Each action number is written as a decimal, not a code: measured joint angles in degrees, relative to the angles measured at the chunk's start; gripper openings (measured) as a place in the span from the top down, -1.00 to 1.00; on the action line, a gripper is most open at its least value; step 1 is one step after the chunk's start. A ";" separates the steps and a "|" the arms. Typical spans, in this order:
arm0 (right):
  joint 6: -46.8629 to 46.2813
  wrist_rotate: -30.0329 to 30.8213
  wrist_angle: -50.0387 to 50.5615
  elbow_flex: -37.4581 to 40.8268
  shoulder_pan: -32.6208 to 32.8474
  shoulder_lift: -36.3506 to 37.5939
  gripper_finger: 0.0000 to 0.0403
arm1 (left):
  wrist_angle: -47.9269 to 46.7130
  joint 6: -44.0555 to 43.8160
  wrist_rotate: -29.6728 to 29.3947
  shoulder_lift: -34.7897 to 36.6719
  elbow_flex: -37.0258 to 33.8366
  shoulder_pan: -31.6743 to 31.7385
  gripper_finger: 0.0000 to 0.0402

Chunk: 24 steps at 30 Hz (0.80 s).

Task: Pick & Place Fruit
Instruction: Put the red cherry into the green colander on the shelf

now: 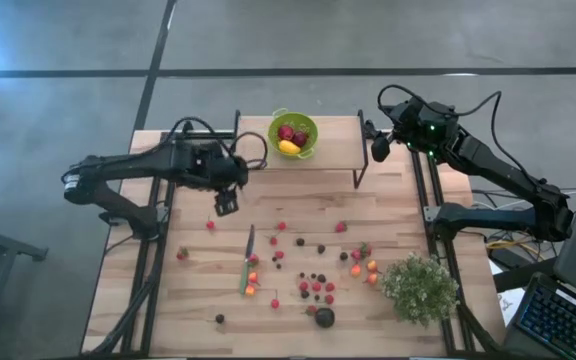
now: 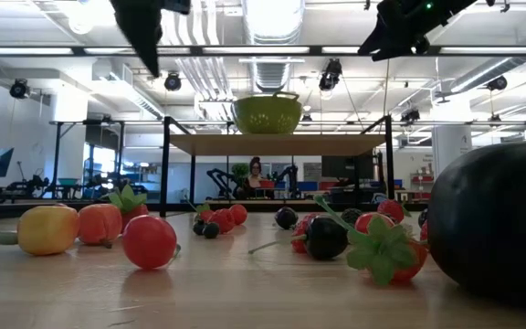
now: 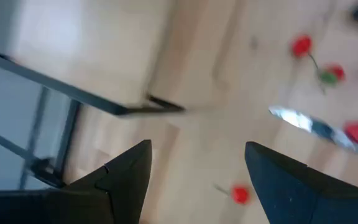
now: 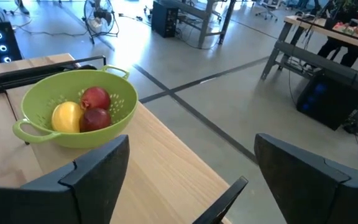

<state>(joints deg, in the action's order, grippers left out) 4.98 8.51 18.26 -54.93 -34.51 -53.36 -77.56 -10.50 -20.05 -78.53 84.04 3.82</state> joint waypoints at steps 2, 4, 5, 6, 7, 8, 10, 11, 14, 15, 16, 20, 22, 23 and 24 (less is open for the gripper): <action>-0.05 0.01 0.03 0.21 -0.01 0.00 -0.75 | 0.19 -1.10 1.38 0.89 -3.03 -1.03 -0.31; -0.06 0.00 0.04 0.46 -0.01 0.00 -0.78 | 0.57 -2.48 1.58 1.90 -6.43 -2.06 -0.31; -0.05 0.00 0.07 0.57 0.00 0.00 -0.79 | 1.02 -3.24 1.57 2.39 -8.14 -2.50 -0.31; -0.07 0.02 0.06 0.59 0.00 0.00 -0.79 | 1.89 -4.09 1.59 3.04 -9.94 -2.82 -0.31; -0.11 0.01 0.06 0.65 -0.01 0.00 -0.80 | 2.92 -4.80 1.60 3.69 -11.78 -3.12 -0.31; -0.31 0.00 0.17 0.69 -0.01 0.00 -0.80 | 4.02 -5.58 1.68 4.32 -13.67 -3.37 -0.31; -0.33 0.02 0.42 0.74 0.01 0.00 -0.80 | 6.10 -6.99 2.24 5.64 -17.27 -3.56 -0.31; -0.35 0.02 0.43 0.80 -0.01 0.00 -0.81 | 7.10 -7.79 2.63 6.26 -19.03 -3.56 -0.31; -0.49 0.02 0.44 0.80 0.00 0.00 -0.81 | 9.07 -12.26 3.12 8.00 -23.66 -3.56 -0.31; -0.51 0.02 0.44 0.80 0.01 0.00 -0.81 | 9.31 -14.07 3.12 8.49 -24.98 -3.56 -0.31; -0.51 0.02 0.44 0.80 -0.01 0.00 -0.81 | 9.55 -15.74 3.14 9.00 -26.25 -3.56 -0.31; -0.51 0.02 0.44 0.82 -0.01 0.00 -0.81 | 10.71 -21.85 3.42 10.42 -30.58 -3.54 -0.31; -0.51 0.00 0.44 0.82 0.01 0.00 -0.81 | 11.93 -24.12 3.55 10.81 -32.44 -3.55 -0.31; -0.51 0.00 0.44 0.82 0.01 0.00 -0.81 | 12.70 -25.18 3.74 10.92 -33.32 -3.54 -0.31; -0.43 0.00 0.44 0.82 -0.01 0.00 -0.81 | 13.46 -26.17 4.23 11.02 -34.17 -3.54 -0.31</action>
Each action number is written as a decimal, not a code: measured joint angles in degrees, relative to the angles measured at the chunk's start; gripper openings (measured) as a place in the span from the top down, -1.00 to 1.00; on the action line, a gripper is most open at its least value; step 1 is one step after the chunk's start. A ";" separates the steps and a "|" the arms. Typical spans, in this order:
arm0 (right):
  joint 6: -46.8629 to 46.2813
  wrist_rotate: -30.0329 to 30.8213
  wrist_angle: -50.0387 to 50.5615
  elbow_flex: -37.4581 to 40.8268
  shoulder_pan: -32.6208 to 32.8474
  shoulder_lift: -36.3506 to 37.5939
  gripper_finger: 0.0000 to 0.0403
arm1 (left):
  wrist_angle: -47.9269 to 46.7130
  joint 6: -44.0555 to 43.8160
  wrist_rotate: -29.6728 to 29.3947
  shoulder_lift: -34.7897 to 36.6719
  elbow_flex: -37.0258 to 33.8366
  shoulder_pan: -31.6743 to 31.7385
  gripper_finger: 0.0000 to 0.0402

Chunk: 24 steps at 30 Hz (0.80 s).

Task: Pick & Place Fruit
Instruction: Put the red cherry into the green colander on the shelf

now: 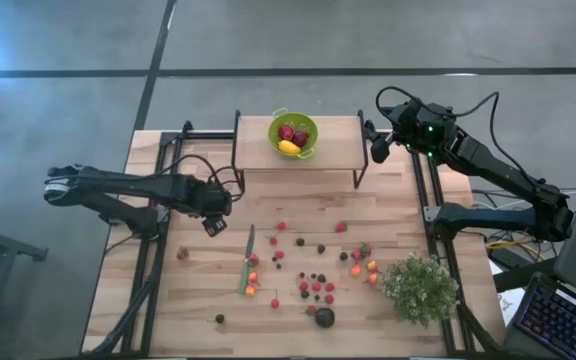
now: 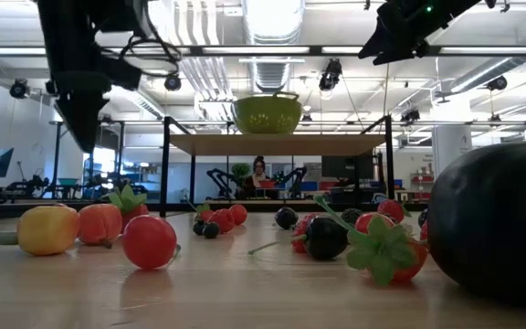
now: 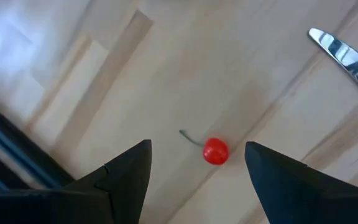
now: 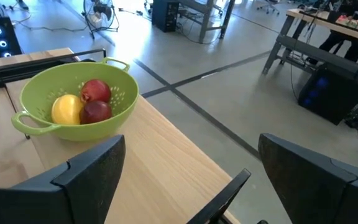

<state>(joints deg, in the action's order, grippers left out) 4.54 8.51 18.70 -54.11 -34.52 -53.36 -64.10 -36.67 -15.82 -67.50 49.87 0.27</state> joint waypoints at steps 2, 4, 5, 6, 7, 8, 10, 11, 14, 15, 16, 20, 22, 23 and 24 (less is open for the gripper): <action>0.17 0.00 0.00 0.00 0.00 0.00 -0.81 | 1.69 -1.77 0.50 0.04 -1.53 0.00 -0.31; 0.34 0.00 0.00 0.00 0.00 0.00 -0.81 | 2.85 -3.61 1.12 -0.23 -2.88 0.00 -0.31; 0.34 0.00 0.00 0.00 0.02 0.00 -0.81 | 3.09 -4.30 1.58 -0.42 -3.50 0.00 -0.31; 0.34 0.00 0.00 0.00 0.02 0.00 -0.81 | 3.09 -4.95 1.74 -0.68 -4.01 0.00 -0.31; 0.34 0.00 0.02 0.00 0.00 -0.02 -0.81 | 3.12 -5.58 1.76 -0.92 -4.53 0.00 -0.31; 0.34 0.00 0.14 0.00 0.01 -0.02 -0.81 | 3.16 -6.37 1.76 -1.06 -5.08 0.00 -0.31; 0.34 0.00 0.75 0.02 0.00 -0.06 -0.81 | 3.29 -8.59 1.76 -1.18 -6.11 0.00 -0.31; 0.34 0.00 0.86 0.02 0.00 -0.10 -0.81 | 3.48 -9.77 1.76 -1.18 -6.61 0.00 -0.31; 0.31 0.00 0.87 0.02 0.01 -0.11 -0.81 | 4.35 -12.28 1.87 -1.18 -8.31 0.00 -0.31; 0.23 0.00 0.87 0.02 0.00 -0.11 -0.81 | 4.99 -12.93 1.87 -1.18 -8.95 0.00 -0.31; 0.15 0.00 0.87 0.02 0.00 -0.11 -0.81 | 5.92 -13.44 1.95 -1.18 -9.52 0.00 -0.31; 0.16 0.00 0.87 0.02 0.00 -0.11 -0.81 | 10.58 -14.93 4.45 -1.18 -11.94 0.00 -0.31; 0.17 0.00 0.87 0.02 0.00 -0.11 -0.81 | 13.70 -15.05 6.13 -1.18 -13.18 0.00 -0.31; 0.16 0.00 0.87 0.02 0.00 -0.11 -0.81 | 15.10 -15.17 7.01 -1.18 -13.74 0.00 -0.31; 0.17 0.00 0.87 0.02 0.00 -0.11 -0.81 | 16.13 -15.32 7.56 -1.18 -14.23 0.00 -0.31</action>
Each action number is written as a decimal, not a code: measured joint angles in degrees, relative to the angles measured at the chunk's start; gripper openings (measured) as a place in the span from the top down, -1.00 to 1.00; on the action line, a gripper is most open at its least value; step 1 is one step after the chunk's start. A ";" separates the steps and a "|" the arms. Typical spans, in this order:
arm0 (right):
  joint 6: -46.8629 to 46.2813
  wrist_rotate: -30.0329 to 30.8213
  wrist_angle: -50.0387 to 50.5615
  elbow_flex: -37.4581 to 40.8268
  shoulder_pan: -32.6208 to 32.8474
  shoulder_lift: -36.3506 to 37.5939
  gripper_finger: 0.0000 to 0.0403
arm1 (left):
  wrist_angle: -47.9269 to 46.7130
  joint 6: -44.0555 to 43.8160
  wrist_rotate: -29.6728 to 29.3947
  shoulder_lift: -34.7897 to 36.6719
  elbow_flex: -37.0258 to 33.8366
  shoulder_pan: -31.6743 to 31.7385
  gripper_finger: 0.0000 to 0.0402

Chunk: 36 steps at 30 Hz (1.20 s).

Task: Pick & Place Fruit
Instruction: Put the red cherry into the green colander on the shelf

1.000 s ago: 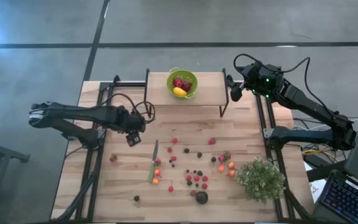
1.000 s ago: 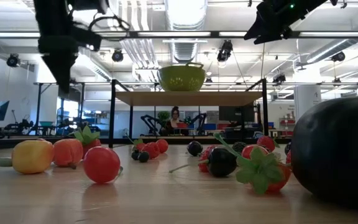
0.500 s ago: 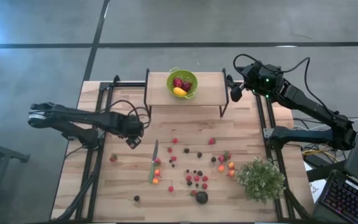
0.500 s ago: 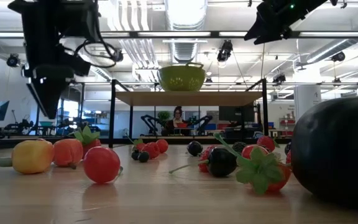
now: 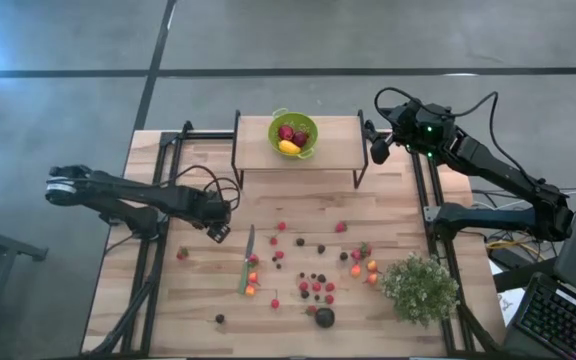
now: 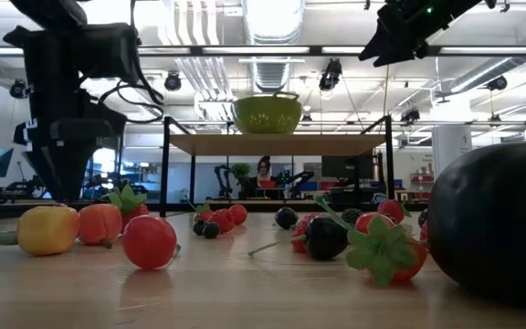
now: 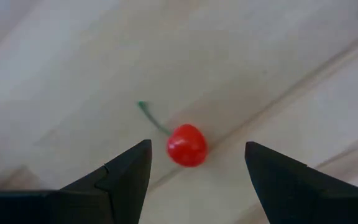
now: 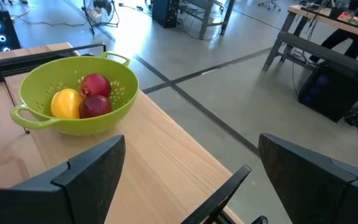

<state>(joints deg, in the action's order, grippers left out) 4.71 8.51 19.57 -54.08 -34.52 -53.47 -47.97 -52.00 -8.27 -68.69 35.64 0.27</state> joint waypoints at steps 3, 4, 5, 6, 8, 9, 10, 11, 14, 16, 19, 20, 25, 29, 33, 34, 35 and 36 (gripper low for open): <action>-0.02 0.00 0.02 0.00 0.00 0.00 -0.81 | 1.58 -0.23 0.17 0.00 -0.90 0.00 -0.31; -0.02 0.00 0.04 0.00 0.00 0.00 -0.81 | 1.64 -0.46 0.15 0.00 -1.18 0.00 -0.31; -0.02 0.01 0.03 0.00 0.00 0.00 -0.81 | 1.53 -0.60 0.15 0.00 -1.49 0.00 -0.31; -0.03 0.00 0.03 0.06 0.00 0.00 -0.81 | 1.65 -0.66 0.13 0.00 -1.79 0.00 -0.31; -0.07 0.01 0.12 0.19 0.00 0.00 -0.81 | 2.37 -0.66 0.12 0.00 -2.51 0.00 -0.31; -0.04 0.00 0.17 0.25 0.00 0.00 -0.81 | 2.79 -0.64 0.12 0.00 -2.99 0.00 -0.31; -0.04 0.00 0.15 0.31 0.00 0.00 -0.81 | 3.43 -0.60 0.12 0.00 -3.59 0.00 -0.31; -0.07 0.02 0.13 0.35 -0.02 0.00 -0.81 | 4.20 -0.57 0.12 0.00 -4.20 0.00 -0.31; -0.07 0.02 0.04 0.55 -0.02 0.00 -0.81 | 6.97 -0.40 0.12 -0.02 -5.88 0.00 -0.31; -0.05 0.02 0.02 0.59 -0.02 0.00 -0.81 | 8.48 -0.38 0.11 -0.02 -6.81 0.00 -0.31; -0.04 0.02 -0.02 0.61 -0.02 0.00 -0.81 | 9.43 -0.32 -0.07 0.07 -7.44 0.00 -0.30; -0.04 0.04 0.00 0.63 -0.02 0.00 -0.81 | 9.48 -0.32 -0.08 0.08 -7.51 0.00 -0.29; 0.22 0.04 -0.01 0.63 -0.02 0.00 -0.81 | 9.60 -0.14 -0.09 0.09 -7.43 0.00 -0.18; 0.37 0.07 -0.02 0.63 -0.02 0.00 -0.81 | 9.81 -0.12 -0.20 0.09 -7.44 0.00 -0.07; 0.42 0.07 0.00 0.63 -0.02 0.00 -0.81 | 9.95 -0.23 -0.25 0.09 -7.52 0.00 0.02; 0.42 0.07 0.02 0.63 -0.02 0.00 -0.81 | 9.95 -0.29 -0.25 0.09 -7.52 0.00 0.04; 0.42 0.17 0.04 0.63 -0.02 0.00 -0.81 | 9.97 -0.30 -0.25 0.09 -7.52 0.01 0.07; 0.42 0.20 0.04 0.63 -0.02 0.00 -0.80 | 9.97 -0.25 -0.27 0.09 -7.54 0.00 0.09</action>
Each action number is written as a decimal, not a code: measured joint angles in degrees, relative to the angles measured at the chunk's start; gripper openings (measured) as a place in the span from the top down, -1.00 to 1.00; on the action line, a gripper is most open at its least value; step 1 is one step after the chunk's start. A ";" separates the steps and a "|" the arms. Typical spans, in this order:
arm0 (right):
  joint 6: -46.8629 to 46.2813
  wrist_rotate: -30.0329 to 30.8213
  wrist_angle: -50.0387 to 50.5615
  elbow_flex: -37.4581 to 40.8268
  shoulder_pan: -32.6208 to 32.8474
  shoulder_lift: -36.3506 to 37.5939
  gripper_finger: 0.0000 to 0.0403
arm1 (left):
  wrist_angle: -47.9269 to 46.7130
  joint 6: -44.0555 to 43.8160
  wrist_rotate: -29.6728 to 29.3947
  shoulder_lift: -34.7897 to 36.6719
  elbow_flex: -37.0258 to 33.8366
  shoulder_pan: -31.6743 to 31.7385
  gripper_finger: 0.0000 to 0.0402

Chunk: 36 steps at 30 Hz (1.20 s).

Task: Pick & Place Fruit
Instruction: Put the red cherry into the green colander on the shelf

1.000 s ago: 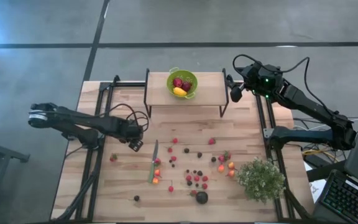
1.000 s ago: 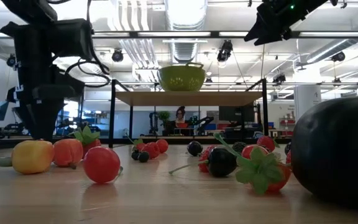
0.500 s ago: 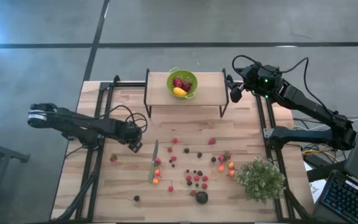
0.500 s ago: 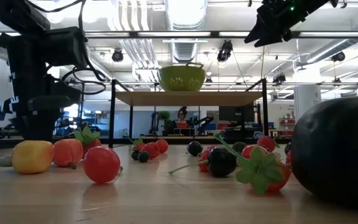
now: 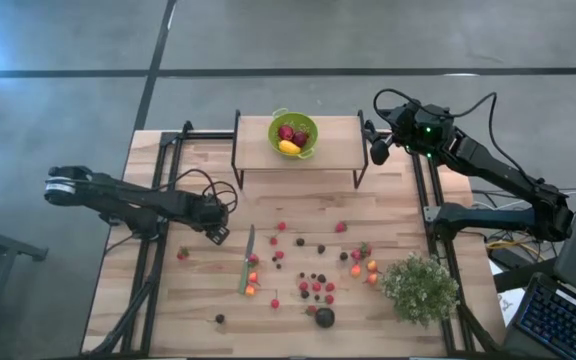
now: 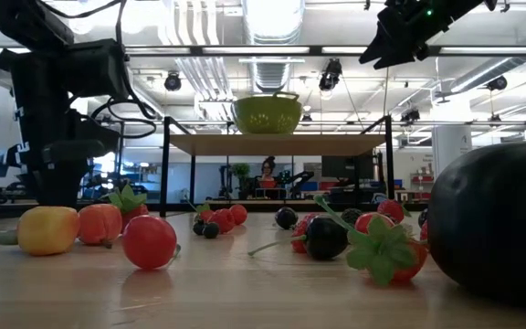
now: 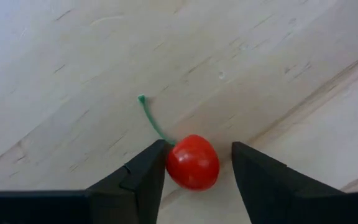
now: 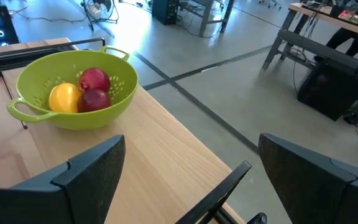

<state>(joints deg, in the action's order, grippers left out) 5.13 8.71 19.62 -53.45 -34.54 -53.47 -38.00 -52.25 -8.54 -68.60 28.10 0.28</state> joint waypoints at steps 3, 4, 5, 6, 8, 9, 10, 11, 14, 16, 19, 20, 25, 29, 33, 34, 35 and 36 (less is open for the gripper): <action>-0.07 0.00 0.07 0.00 0.00 0.00 -0.81 | 0.00 0.02 0.00 0.00 0.00 0.02 0.16; -0.04 0.00 0.09 0.00 0.00 0.00 -0.81 | 0.00 0.02 0.00 0.00 0.00 0.02 0.19; -0.02 0.00 0.11 0.00 0.00 0.00 -0.81 | 0.00 0.00 0.01 -0.01 0.00 0.02 0.21; -0.04 0.00 0.10 0.00 0.00 0.02 -0.81 | 0.00 0.01 0.01 -0.02 0.00 0.02 0.23; -0.19 0.23 0.24 0.00 0.04 0.02 -0.80 | 0.00 0.00 0.02 -0.02 0.00 0.02 0.29; -0.20 0.32 0.48 0.00 0.04 0.02 -0.81 | 0.00 0.00 0.02 -0.02 0.00 0.02 0.31; -0.17 0.36 0.87 0.00 0.04 0.02 -0.81 | -0.01 0.00 0.02 -0.02 0.00 0.02 0.34; -0.14 0.42 1.32 0.00 0.04 0.02 -0.81 | -0.02 0.00 0.05 0.01 0.00 0.02 0.36; -0.31 0.42 2.48 0.00 0.04 0.02 -0.81 | -0.04 -0.20 0.11 0.20 0.00 0.02 0.39; -0.48 0.42 2.95 0.00 0.04 0.04 -0.80 | -0.16 0.11 0.27 0.24 0.14 0.02 0.39; -1.19 0.42 2.91 0.00 0.02 0.04 -0.81 | 0.07 1.59 1.30 0.17 0.87 0.02 0.34; -1.95 0.42 2.92 0.00 0.02 0.04 -0.80 | 0.47 1.94 1.49 0.17 1.28 0.01 0.33; -3.96 0.42 3.01 0.00 0.02 0.04 -0.80 | 3.01 5.12 1.97 0.17 3.50 0.02 0.36; -4.08 0.42 3.63 0.00 0.02 0.02 -0.80 | 6.22 8.37 2.04 0.17 6.34 0.01 0.40; -4.11 0.41 3.99 0.00 0.00 0.00 -0.81 | 12.29 13.49 2.02 0.17 9.66 0.01 0.35; -4.11 0.42 3.98 0.00 0.00 0.00 -0.80 | 14.28 15.41 2.03 0.17 10.49 0.00 0.33; -4.11 0.39 3.98 0.00 0.00 0.00 -0.81 | 16.24 17.40 2.03 0.17 11.31 0.00 0.32; -4.11 0.40 3.99 0.00 0.00 0.00 -0.81 | 18.68 19.57 1.99 0.17 12.03 0.00 0.31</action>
<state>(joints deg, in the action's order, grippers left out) 1.02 9.11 23.61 -53.45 -34.54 -53.47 -19.32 -32.68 -6.54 -68.42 40.13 0.27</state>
